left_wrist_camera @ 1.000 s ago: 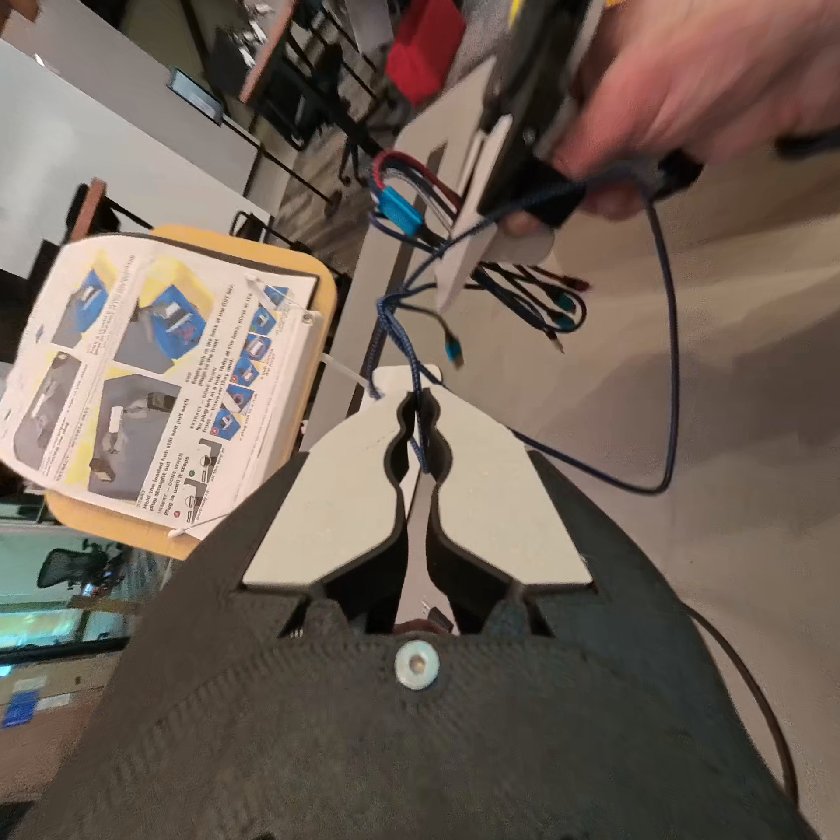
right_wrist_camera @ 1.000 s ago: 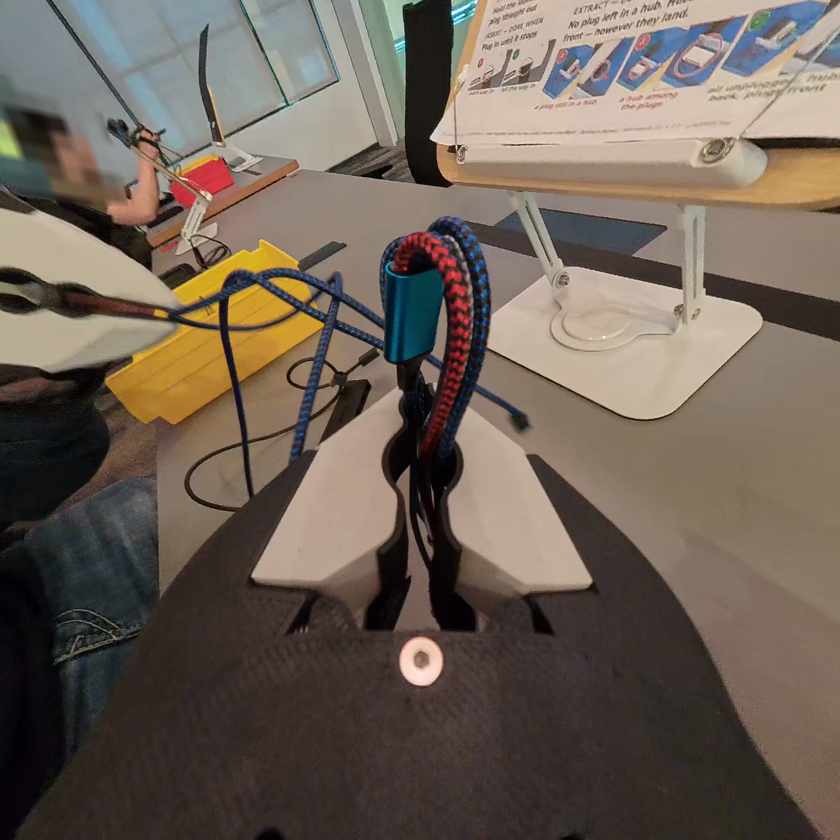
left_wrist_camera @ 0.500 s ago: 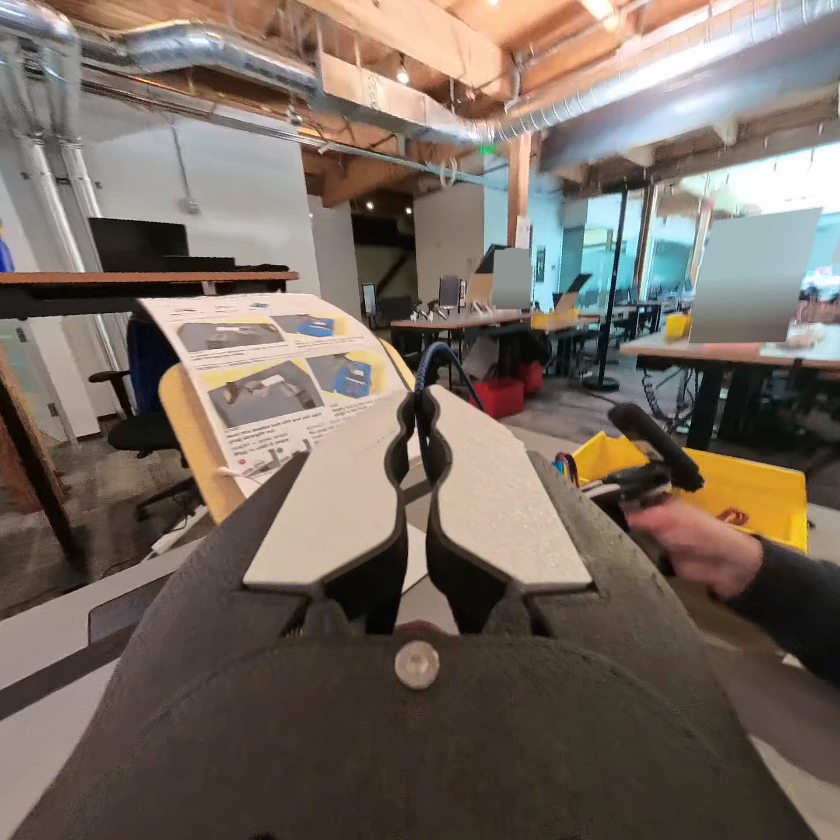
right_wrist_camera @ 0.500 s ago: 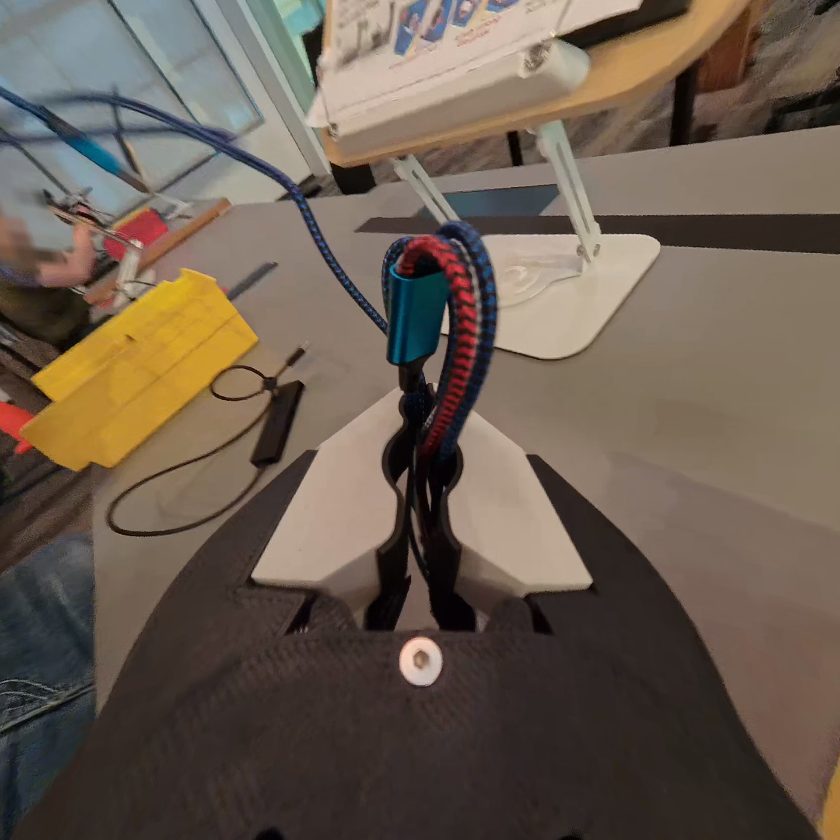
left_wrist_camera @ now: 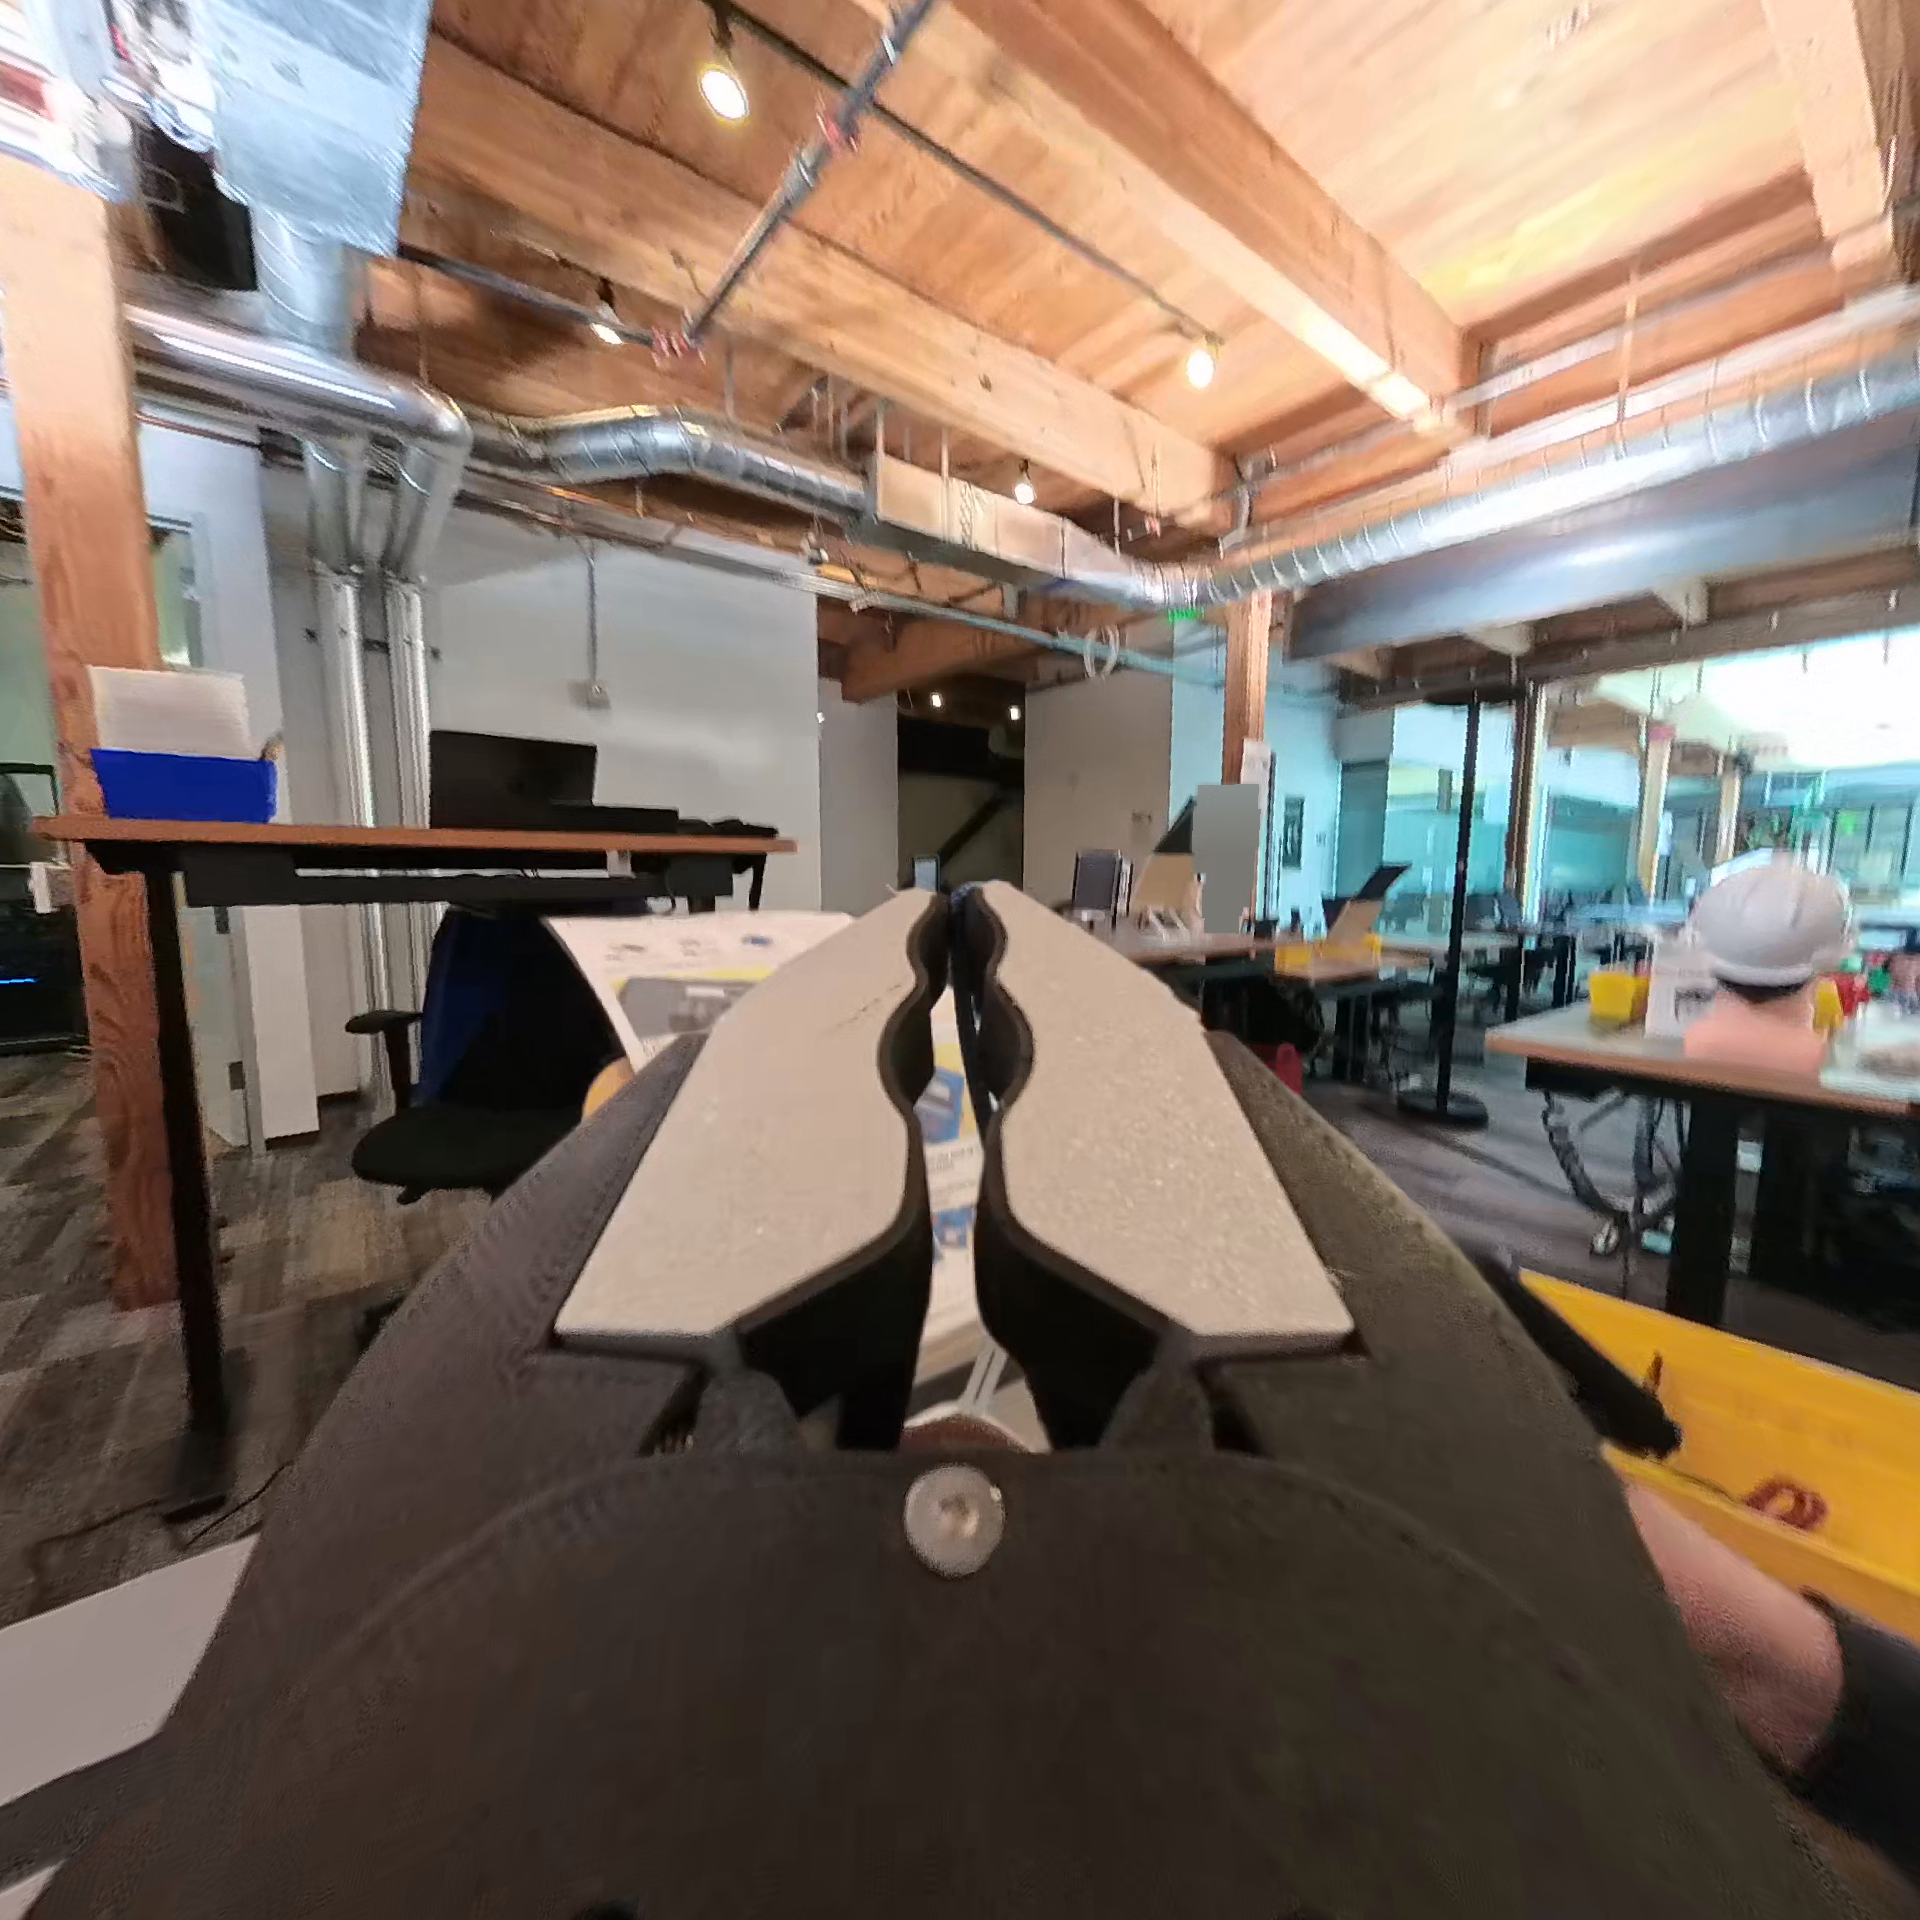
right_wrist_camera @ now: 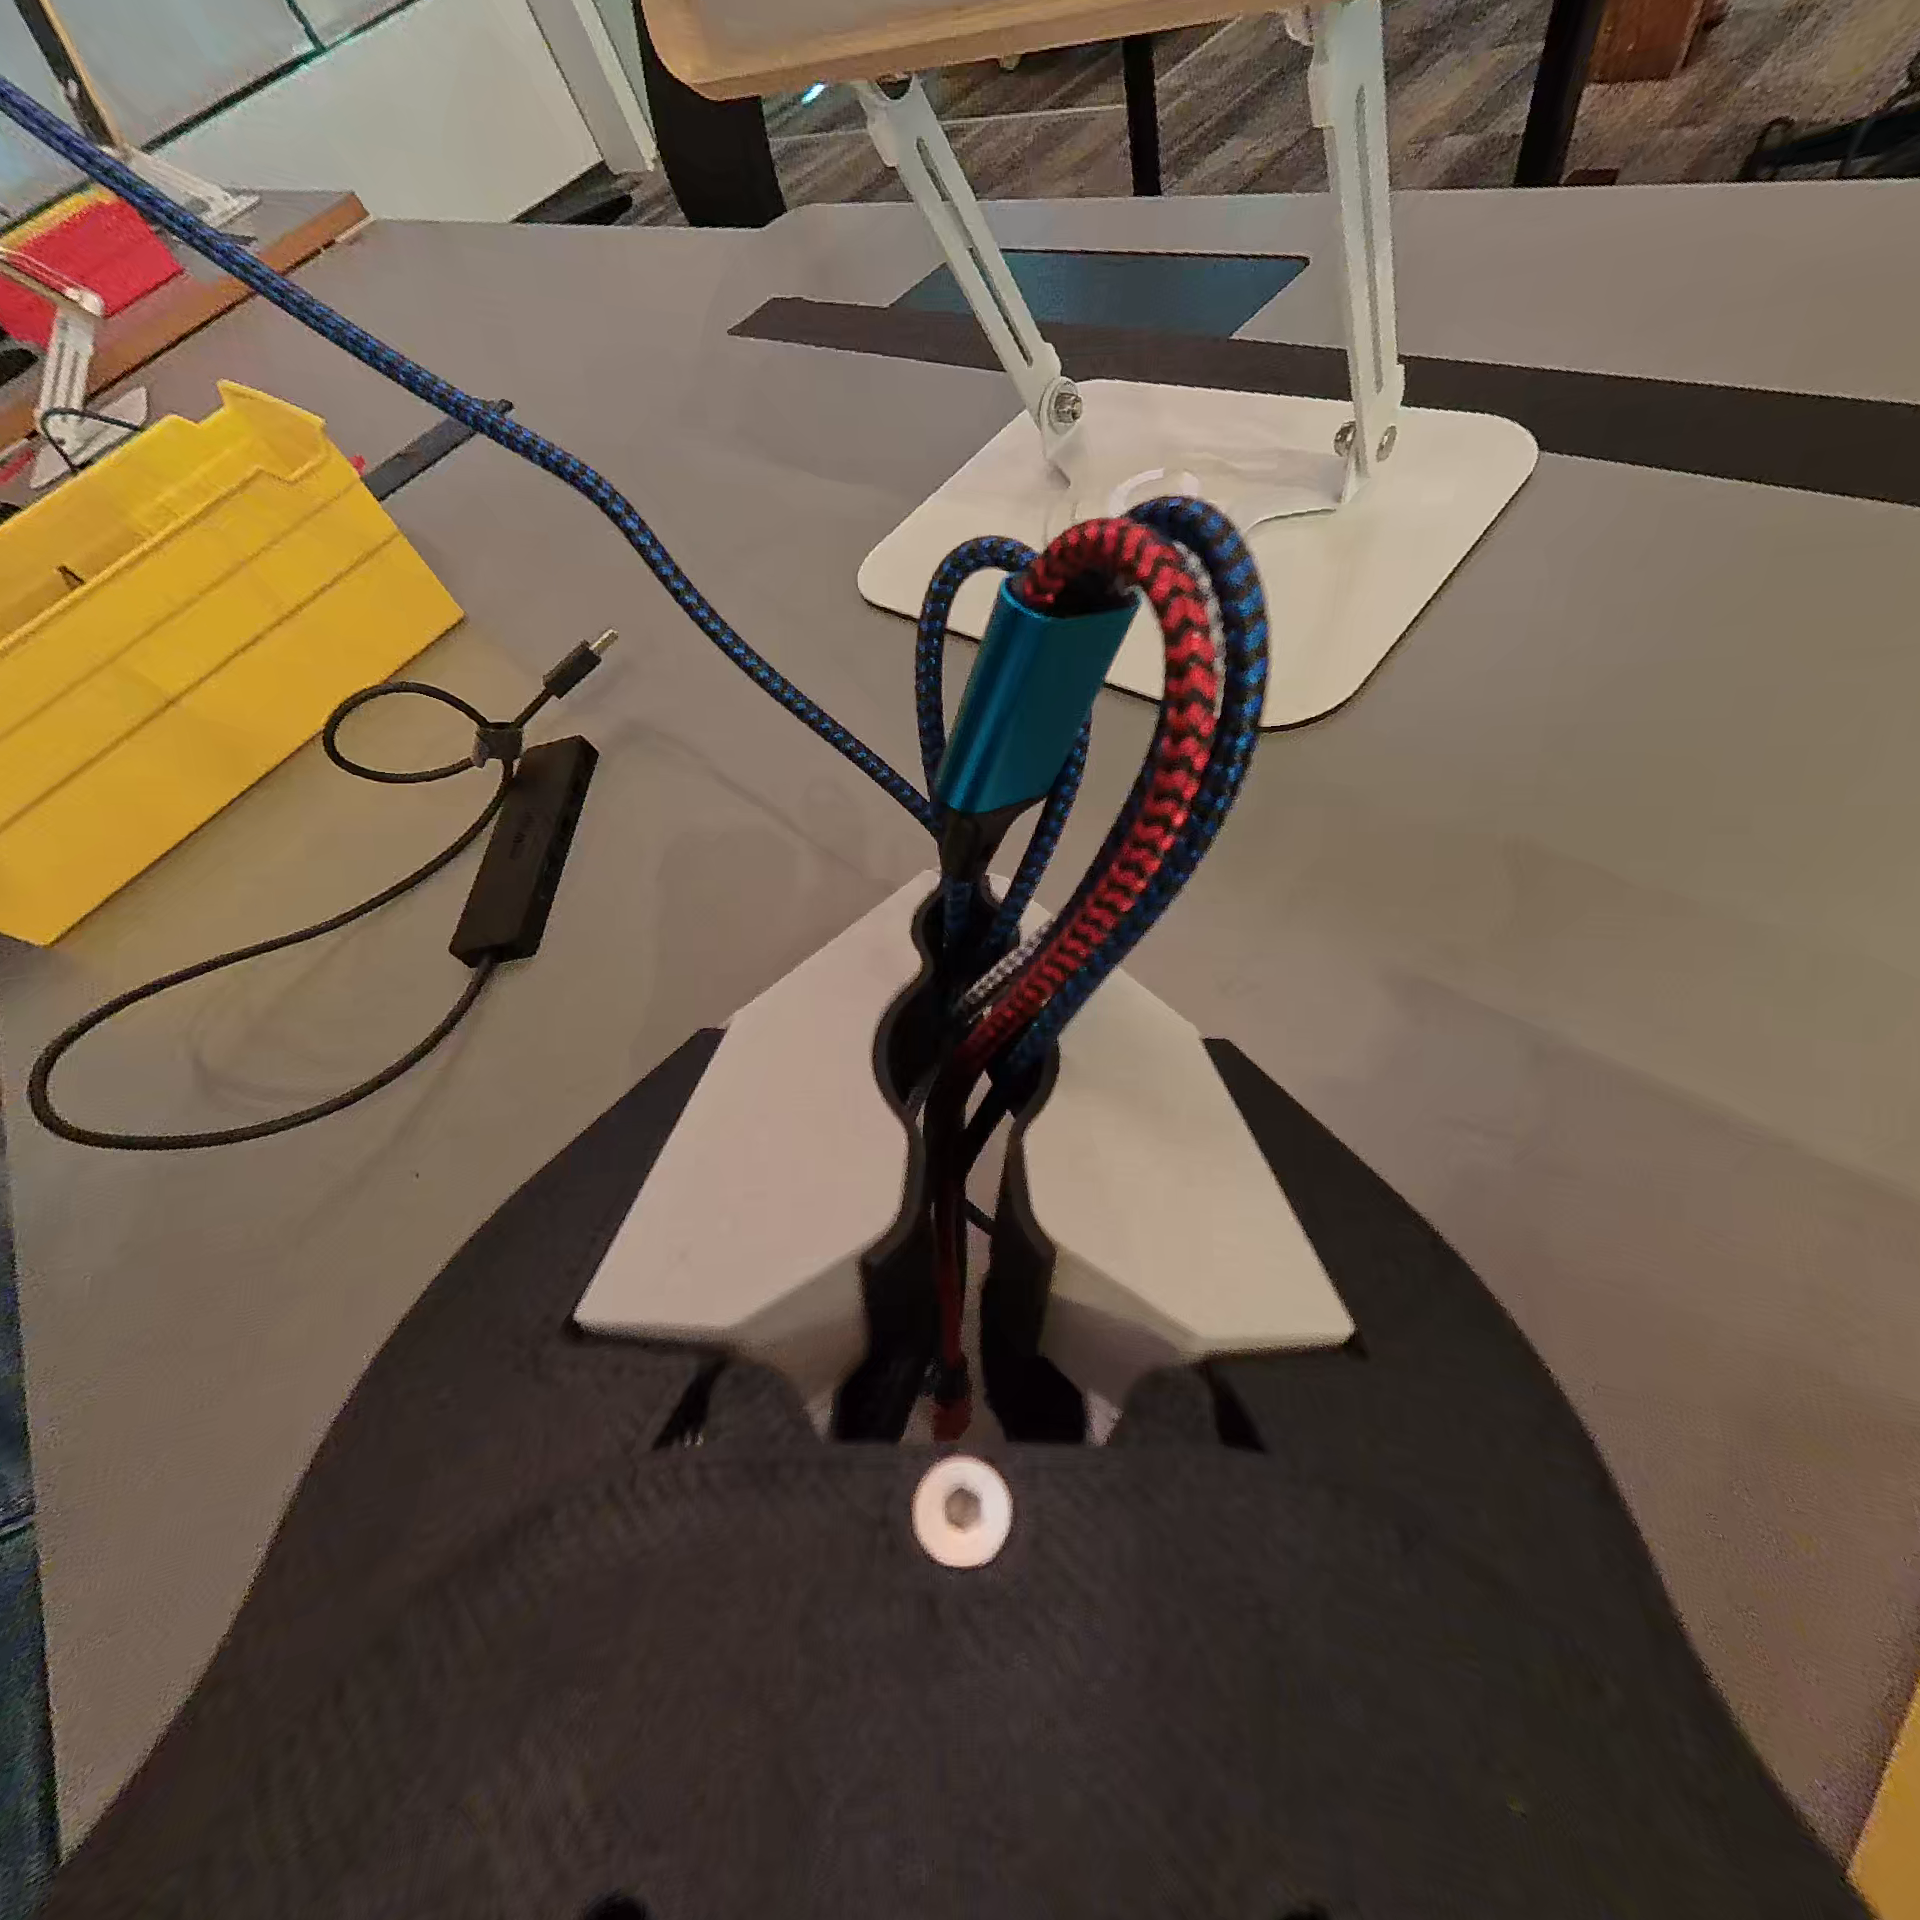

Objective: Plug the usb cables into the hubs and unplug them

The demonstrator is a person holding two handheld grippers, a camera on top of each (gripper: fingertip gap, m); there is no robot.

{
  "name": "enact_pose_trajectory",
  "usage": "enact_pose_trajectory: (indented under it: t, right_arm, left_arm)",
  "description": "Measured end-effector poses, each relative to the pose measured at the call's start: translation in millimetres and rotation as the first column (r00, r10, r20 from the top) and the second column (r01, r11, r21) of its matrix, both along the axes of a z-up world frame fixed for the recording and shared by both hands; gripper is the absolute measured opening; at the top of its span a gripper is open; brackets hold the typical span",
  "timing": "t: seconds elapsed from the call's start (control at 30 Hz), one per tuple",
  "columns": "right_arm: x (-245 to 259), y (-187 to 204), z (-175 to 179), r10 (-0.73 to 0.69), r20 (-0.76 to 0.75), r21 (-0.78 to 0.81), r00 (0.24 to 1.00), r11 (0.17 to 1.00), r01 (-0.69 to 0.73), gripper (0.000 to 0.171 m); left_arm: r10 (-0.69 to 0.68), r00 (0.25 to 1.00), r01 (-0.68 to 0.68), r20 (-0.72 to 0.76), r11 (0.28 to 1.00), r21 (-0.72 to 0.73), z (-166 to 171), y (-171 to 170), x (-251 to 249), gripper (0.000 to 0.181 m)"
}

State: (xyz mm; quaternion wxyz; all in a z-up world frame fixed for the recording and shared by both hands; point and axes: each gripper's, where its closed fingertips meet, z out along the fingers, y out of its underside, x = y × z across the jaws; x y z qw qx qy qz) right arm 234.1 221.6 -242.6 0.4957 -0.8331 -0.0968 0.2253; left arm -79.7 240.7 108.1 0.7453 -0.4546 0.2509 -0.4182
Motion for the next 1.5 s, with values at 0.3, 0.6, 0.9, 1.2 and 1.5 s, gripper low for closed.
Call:
enact_pose_trajectory:
  t: [0.3,0.6,0.9,1.2,1.5]
  right_arm:
    - [-24,-9,7,0.075,0.126,-0.011,0.989,0.997,-0.074,0.0]
    - [-39,-29,37,0.139,0.108,0.076,0.984,0.986,-0.148,0.0]
    - [-47,-49,96,0.183,0.084,0.241,0.98,0.95,-0.198,0.0]
    - [-53,-75,144,0.26,0.026,0.357,0.965,0.9,-0.252,0.0]
    - [-39,-80,141,0.275,-0.027,0.337,0.961,0.908,-0.25,0.0]
  left_arm:
    - [-0.118,0.993,0.117,-0.016,0.993,-0.012,14,-10,15,0.002]
    - [-0.141,0.984,0.12,-0.11,0.976,-0.181,-35,36,55,0.002]
    - [-0.236,0.921,0.158,-0.31,0.953,-0.257,-93,35,125,0.002]
    - [-0.433,0.741,0.172,-0.513,0.861,-0.478,-216,13,219,0.002]
    - [-0.64,0.611,0.252,-0.467,0.715,-0.652,-280,-15,256,0.037]
